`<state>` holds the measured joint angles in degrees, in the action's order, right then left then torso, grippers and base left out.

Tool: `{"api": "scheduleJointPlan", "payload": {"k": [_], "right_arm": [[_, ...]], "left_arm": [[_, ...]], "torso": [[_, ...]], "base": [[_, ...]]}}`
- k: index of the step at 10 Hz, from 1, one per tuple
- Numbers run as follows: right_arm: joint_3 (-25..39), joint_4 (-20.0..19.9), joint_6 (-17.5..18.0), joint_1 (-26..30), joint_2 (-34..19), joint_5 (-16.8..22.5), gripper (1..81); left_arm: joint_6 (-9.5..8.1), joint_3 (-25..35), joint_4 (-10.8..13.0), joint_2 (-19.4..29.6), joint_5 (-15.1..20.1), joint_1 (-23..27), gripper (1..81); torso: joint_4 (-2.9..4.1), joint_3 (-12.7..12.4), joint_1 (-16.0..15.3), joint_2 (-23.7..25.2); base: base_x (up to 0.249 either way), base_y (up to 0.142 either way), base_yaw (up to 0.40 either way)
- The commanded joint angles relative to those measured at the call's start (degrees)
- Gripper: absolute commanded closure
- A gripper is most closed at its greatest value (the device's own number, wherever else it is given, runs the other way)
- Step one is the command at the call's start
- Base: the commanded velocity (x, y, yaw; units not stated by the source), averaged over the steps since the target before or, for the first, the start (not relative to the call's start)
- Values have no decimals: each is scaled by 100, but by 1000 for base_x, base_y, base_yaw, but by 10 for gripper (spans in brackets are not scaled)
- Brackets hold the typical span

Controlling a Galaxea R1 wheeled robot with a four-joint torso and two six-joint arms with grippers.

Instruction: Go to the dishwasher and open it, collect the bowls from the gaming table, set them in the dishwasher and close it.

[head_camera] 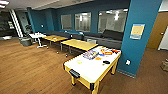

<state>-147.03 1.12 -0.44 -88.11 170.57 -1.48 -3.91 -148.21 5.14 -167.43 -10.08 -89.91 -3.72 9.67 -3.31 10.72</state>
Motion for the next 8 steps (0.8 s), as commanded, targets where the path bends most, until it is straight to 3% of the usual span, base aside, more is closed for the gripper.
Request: {"api": "scheduleJointPlan", "payload": {"k": [1, 8], "right_arm": [[44, 55, -26, 263, -12, 305, 10], [44, 64, -26, 254, -12, 305, 10]], "left_arm": [[-4, 20, -22, 51, 279, 214, 10], [5, 20, -22, 60, 279, 205, 10]], "torso": [[0, 0, 0, 0], [0, 2, 0, -2]], "base": [[161, 60, 0], [159, 57, 0]]}}
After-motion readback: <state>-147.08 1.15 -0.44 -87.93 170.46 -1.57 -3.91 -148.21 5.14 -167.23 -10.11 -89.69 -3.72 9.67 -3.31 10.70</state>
